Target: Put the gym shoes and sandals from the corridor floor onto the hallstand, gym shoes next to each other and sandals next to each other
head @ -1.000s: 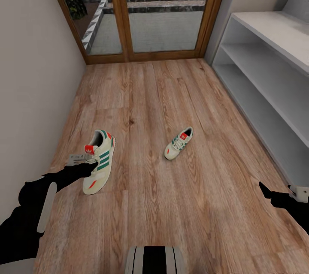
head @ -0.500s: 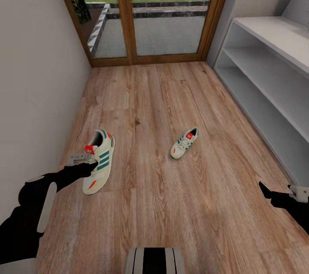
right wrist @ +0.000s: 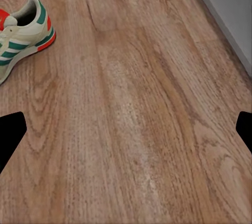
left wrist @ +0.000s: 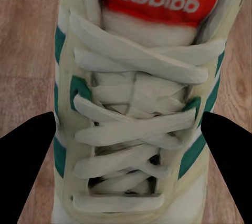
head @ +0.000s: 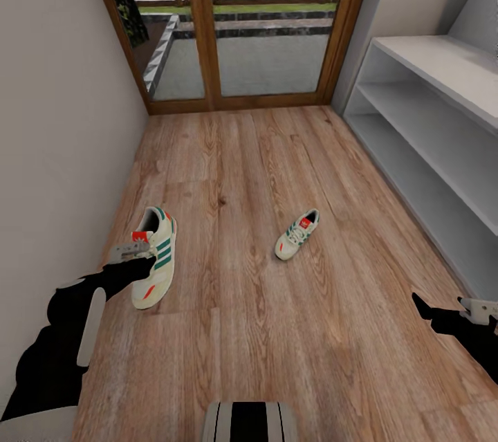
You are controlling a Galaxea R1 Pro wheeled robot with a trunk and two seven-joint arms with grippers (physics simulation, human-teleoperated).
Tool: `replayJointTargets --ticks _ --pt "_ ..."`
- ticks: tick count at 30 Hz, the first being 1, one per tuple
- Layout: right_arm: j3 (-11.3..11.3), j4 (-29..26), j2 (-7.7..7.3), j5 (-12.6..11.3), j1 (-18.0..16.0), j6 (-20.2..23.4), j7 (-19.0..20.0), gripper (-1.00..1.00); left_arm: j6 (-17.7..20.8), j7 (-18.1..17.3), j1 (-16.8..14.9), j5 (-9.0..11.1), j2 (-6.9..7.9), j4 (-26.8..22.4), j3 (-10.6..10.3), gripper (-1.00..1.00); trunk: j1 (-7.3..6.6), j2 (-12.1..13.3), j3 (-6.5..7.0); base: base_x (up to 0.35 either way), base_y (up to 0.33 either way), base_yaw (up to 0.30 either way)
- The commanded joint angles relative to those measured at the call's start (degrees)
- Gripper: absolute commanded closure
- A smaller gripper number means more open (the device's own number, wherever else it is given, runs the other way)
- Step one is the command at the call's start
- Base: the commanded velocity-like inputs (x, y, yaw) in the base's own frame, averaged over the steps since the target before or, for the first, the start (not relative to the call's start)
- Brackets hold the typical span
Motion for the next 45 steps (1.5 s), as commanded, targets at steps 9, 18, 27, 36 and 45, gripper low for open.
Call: replayJointTargets --ticks 9,18,27,36,45 --pt "0.13 0.01 -0.05 -0.04 0.00 0.00 -0.38 -1.00 -0.05 1.26 -0.19 -0.12 -0.72 0.04 0.03 1.00 0.00 0.00 0.45 0.000 0.000 0.000" --pt "0.09 0.04 -0.03 -0.06 0.00 -0.01 -0.73 -1.00 -0.05 1.38 -0.20 -0.18 -0.85 0.05 -0.06 1.00 0.00 0.00 0.61 0.000 0.000 0.000" --pt "0.20 0.03 -0.05 -0.07 0.00 0.00 -1.52 -1.00 -0.05 1.72 -0.21 -0.18 -0.90 0.05 -0.12 1.00 0.00 0.00 1.29 0.000 0.000 0.000" --pt "0.22 0.03 -0.05 -0.06 0.00 0.00 -1.65 -1.00 -0.07 5.35 -0.28 0.05 -1.56 0.10 -0.21 1.00 0.00 0.00 2.08 0.000 0.000 0.000" --pt "0.22 0.03 -0.05 -0.03 0.00 0.00 -1.68 -1.00 -0.17 6.28 -0.29 0.03 -1.91 0.13 -0.52 1.00 0.00 0.00 2.88 0.000 0.000 0.007"
